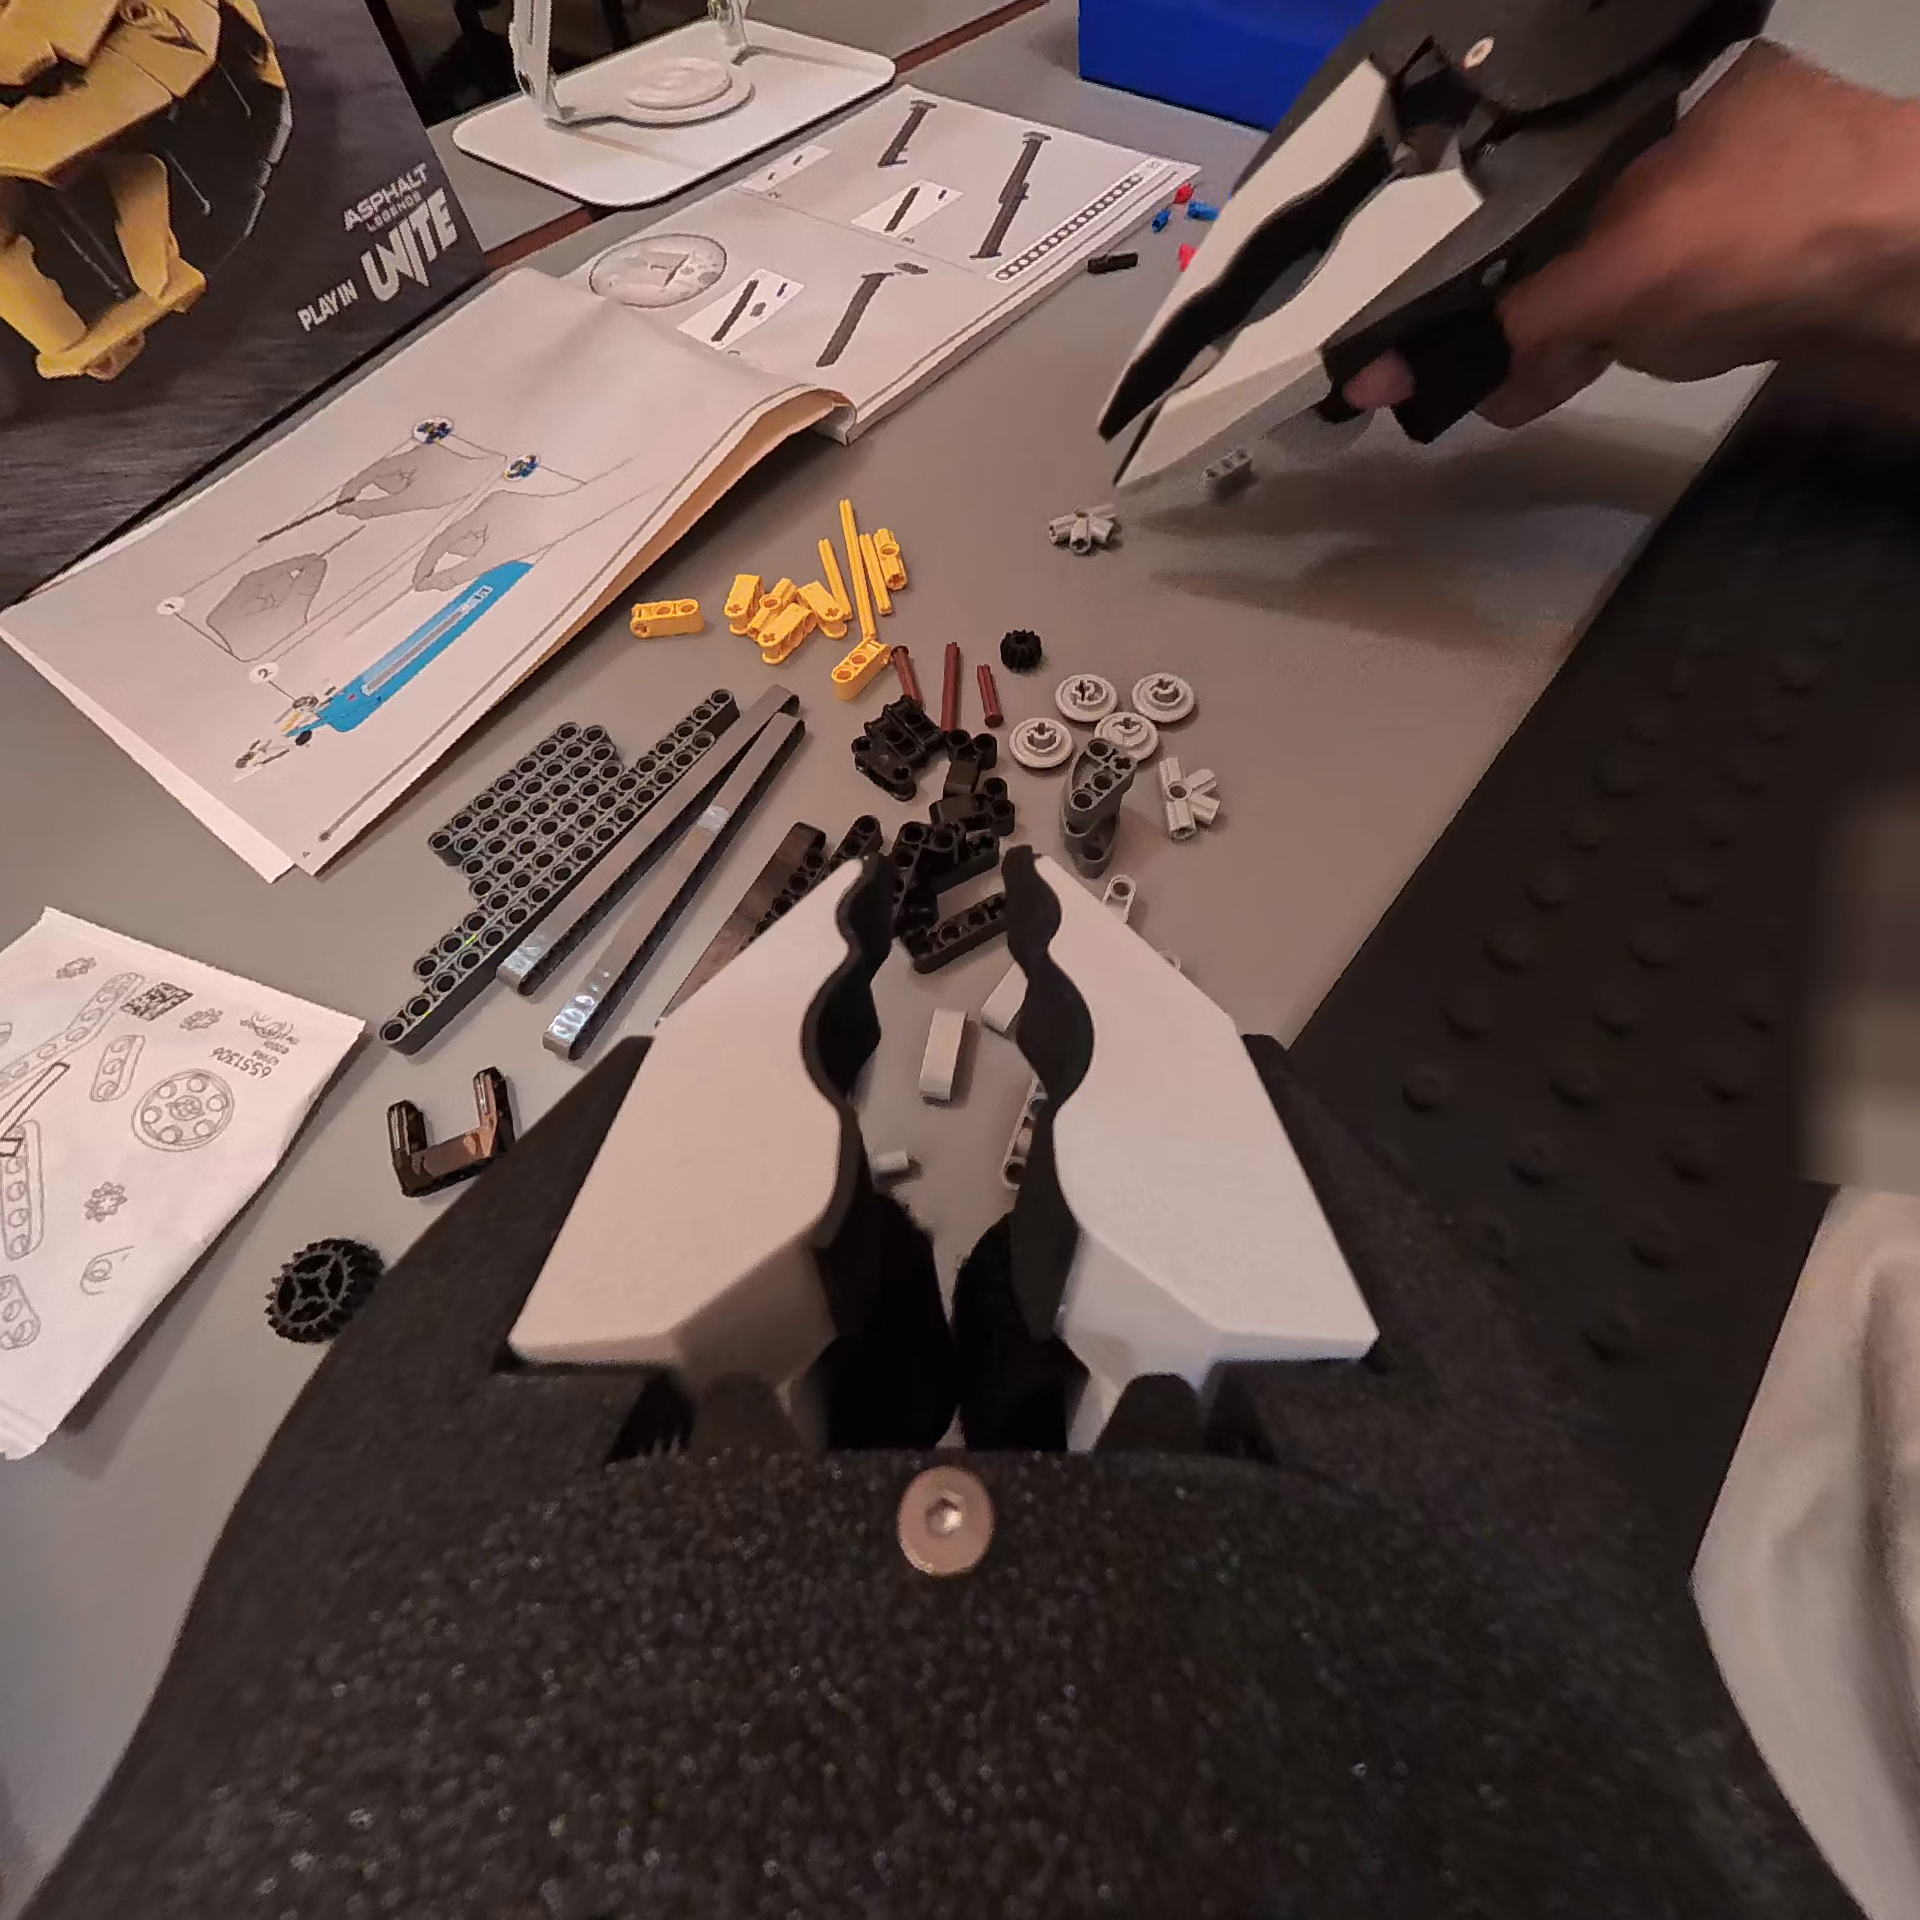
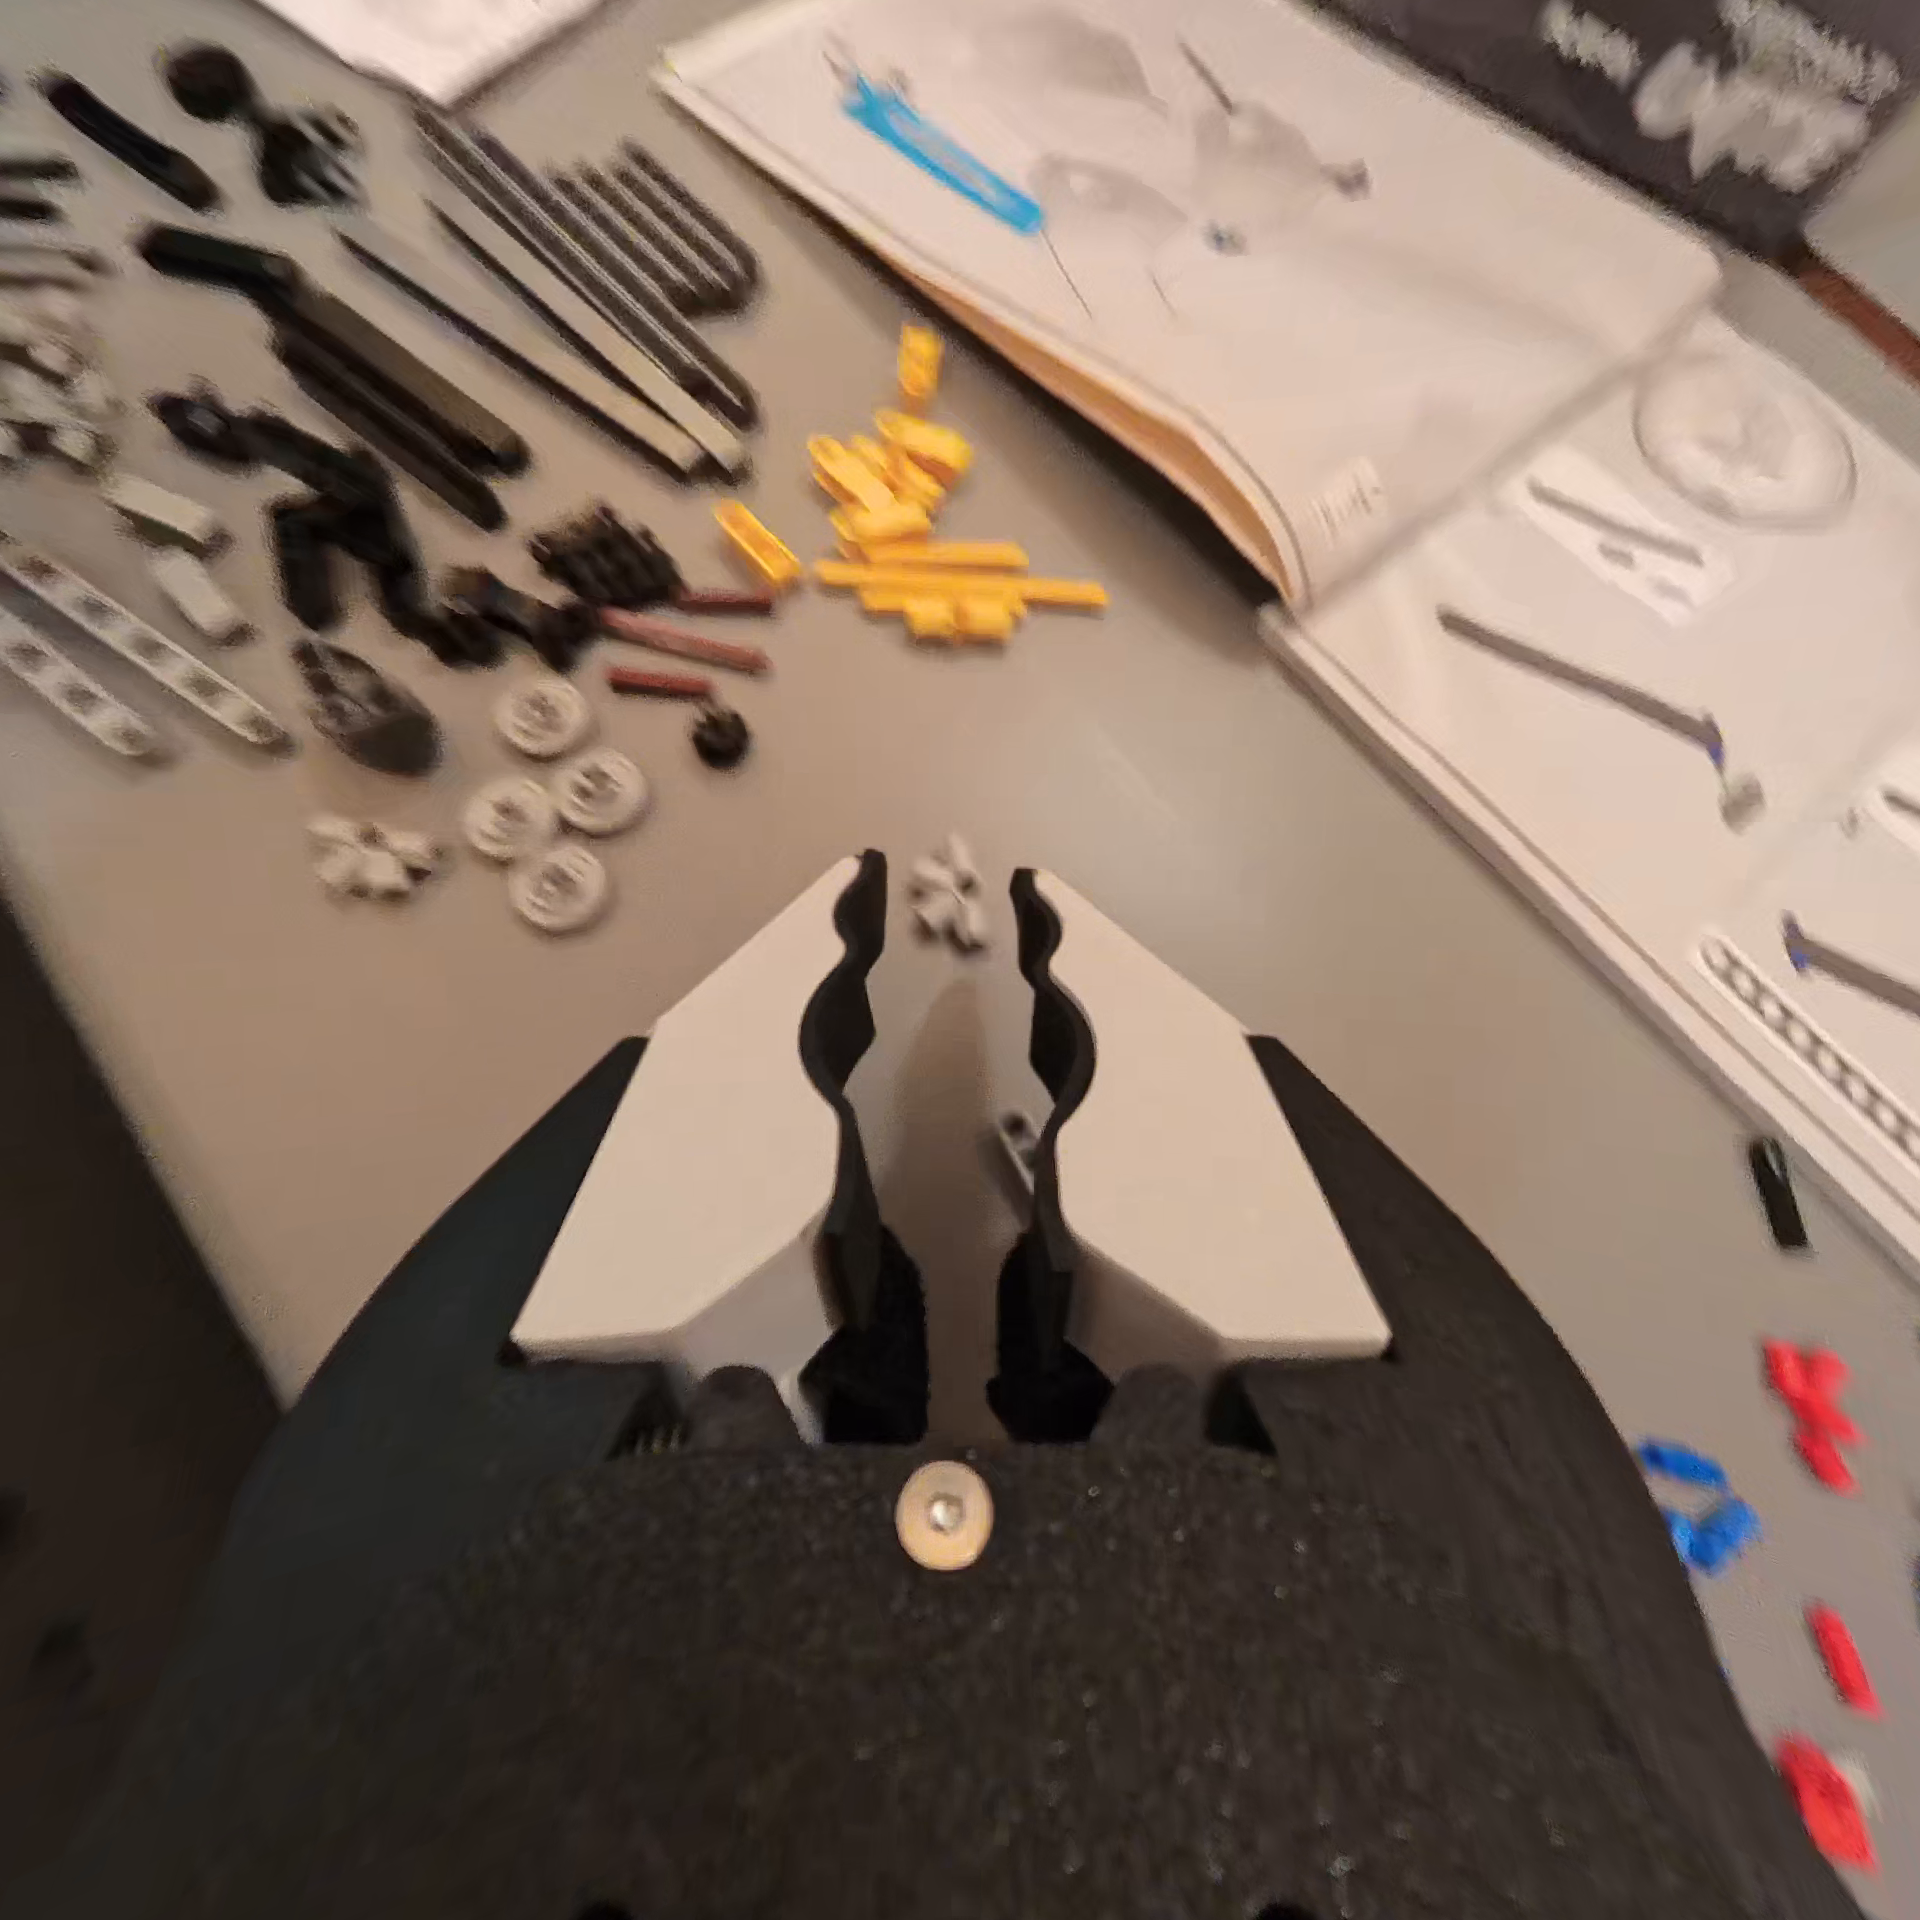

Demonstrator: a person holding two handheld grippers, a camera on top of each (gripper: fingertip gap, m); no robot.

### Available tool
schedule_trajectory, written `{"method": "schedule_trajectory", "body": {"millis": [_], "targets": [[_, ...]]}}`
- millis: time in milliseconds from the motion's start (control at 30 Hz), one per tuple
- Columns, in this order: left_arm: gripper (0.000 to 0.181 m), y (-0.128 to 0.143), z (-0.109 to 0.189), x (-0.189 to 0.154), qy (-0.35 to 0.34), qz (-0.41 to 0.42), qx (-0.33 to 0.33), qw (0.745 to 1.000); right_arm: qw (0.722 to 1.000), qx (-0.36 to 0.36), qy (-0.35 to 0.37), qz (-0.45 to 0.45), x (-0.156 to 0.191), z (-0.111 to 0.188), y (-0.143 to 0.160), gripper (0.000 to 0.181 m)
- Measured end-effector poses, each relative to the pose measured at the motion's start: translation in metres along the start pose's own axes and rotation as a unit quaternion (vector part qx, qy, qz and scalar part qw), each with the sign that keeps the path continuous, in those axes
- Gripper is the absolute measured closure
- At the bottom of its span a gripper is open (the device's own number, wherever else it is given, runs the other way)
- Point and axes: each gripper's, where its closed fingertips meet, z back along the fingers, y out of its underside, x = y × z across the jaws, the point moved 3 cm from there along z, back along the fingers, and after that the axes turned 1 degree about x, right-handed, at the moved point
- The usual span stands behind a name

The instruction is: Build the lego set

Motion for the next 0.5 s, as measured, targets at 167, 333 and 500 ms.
{"method": "schedule_trajectory", "body": {"millis": [167,333,500], "targets": [[0.161,-0.004,-0.009,-0.006,0.018,-0.006,0.000,1.000,0.999,0.034,-0.025,-0.007,-0.003,-0.010,0.015,0.153],[0.161,-0.007,-0.013,-0.011,0.020,-0.014,0.001,1.000,0.999,0.040,-0.011,0.024,-0.001,-0.020,0.012,0.163],[0.161,-0.004,-0.007,-0.007,0.007,-0.023,0.011,1.000,0.999,0.032,-0.017,0.030,0.002,-0.023,0.001,0.171]]}}
